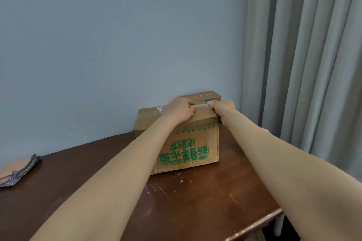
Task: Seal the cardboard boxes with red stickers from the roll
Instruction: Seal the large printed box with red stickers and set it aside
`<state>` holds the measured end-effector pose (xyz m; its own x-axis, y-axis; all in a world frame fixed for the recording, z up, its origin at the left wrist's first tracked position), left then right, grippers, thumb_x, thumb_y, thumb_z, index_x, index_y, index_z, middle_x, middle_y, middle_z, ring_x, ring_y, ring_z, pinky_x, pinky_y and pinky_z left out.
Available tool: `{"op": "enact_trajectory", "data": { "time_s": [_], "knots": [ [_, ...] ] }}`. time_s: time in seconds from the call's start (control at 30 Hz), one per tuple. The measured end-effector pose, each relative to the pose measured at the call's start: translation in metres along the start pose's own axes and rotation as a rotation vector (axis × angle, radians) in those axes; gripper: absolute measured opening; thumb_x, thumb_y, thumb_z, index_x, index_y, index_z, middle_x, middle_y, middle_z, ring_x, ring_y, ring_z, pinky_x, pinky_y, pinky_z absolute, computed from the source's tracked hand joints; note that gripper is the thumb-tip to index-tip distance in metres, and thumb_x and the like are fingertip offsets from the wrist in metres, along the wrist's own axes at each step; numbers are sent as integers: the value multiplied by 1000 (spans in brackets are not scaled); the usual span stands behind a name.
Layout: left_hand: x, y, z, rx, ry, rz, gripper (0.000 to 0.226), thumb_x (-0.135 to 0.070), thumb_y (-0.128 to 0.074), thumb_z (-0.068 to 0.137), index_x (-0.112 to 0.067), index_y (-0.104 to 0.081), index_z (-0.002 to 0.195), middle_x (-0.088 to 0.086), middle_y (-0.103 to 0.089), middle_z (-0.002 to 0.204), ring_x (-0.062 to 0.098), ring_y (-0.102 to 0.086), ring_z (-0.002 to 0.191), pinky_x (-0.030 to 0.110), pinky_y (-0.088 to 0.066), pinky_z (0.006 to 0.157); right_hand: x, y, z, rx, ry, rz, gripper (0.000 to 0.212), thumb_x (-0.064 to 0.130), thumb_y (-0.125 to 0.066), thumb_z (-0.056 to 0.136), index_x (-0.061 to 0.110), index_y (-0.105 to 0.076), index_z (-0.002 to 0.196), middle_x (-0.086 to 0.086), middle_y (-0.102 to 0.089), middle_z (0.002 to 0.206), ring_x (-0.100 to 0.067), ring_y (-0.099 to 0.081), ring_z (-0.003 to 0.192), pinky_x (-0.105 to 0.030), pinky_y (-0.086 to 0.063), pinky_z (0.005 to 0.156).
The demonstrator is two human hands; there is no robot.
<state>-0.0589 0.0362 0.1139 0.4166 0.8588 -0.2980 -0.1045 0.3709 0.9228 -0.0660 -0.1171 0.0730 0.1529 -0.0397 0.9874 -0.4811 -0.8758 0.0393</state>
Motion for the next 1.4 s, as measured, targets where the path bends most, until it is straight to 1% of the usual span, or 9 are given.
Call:
{"op": "enact_trajectory", "data": {
  "time_s": [0.2,0.43,0.53,0.7,0.8,0.93,1.13,1.27,1.4],
  "knots": [
    [-8,-3,-1,-30,-23,34,32,-23,-36,99,-25,-68,105,4,-63,119,26,-56,109,42,-47,94,2,10,-5,23,11,16,17,2,-65,85,7,-58,70,-9,-59,72,-17,-51,58,-25,-42,49],
    [-50,-8,-8,-110,-108,-15,28,-24,-46,98,-14,-65,117,5,-63,120,25,-58,109,36,-49,87,3,50,-8,-98,93,-83,15,12,-74,75,2,-64,81,-14,-67,83,-23,-58,66,-31,-49,59],
    [-76,-12,-13,-174,-190,-49,17,-25,-54,94,-15,-68,99,3,-65,109,22,-60,100,31,-46,74,0,72,-14,-157,113,-137,30,18,-72,75,-2,-67,97,-14,-67,90,-23,-56,68,-28,-47,58],
    [-120,-37,-31,-196,-352,-145,19,-24,-56,94,-12,-58,80,3,-63,87,21,-57,82,30,-39,66,-11,114,-25,-260,118,-270,27,21,-63,80,-1,-68,95,-11,-62,83,-21,-50,60,-29,-43,57],
    [-132,-69,-40,-88,-356,-139,23,-22,-48,99,-11,-59,81,6,-60,83,25,-60,84,32,-38,65,-25,130,-28,-268,141,-328,29,22,-61,86,3,-69,106,-13,-67,98,-27,-62,86,-34,-51,76],
    [-121,-108,-39,69,-194,-112,20,-14,-47,97,-12,-64,109,8,-66,110,25,-61,100,34,-49,80,-45,140,-35,-199,158,-388,54,10,-59,87,10,-47,140,-11,-54,136,-26,-56,114,-31,-46,89],
    [-100,-127,-37,172,-115,-52,28,-18,-51,96,-12,-59,122,9,-60,125,26,-55,116,36,-47,96,-63,141,-32,-58,249,-587,62,7,-49,90,22,-34,148,-13,-44,145,-28,-60,106,-27,-45,73],
    [-96,-129,-33,197,-94,-73,26,-21,-58,92,-15,-61,118,6,-60,123,24,-56,114,37,-48,95,-66,134,-26,20,307,-721,67,0,-46,87,29,-36,147,-9,-37,150,-31,-56,114,-31,-50,78],
    [-102,-133,-32,182,-91,-262,21,-23,-67,87,-17,-65,106,2,-64,112,18,-59,102,31,-49,86,-72,132,-20,31,299,-777,58,-2,-46,91,29,-47,140,-10,-40,147,-30,-59,108,-23,-50,63]
  ]
}}
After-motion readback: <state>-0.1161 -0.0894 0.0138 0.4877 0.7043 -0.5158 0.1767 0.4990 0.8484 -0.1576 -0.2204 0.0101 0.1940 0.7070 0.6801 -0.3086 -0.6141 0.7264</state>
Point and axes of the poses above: each hand's wrist, its own z-axis towards the middle knuckle, its own y-axis out of the back of the hand, x = y × z, the point moved 3 cm from there along z, towards the middle knuckle
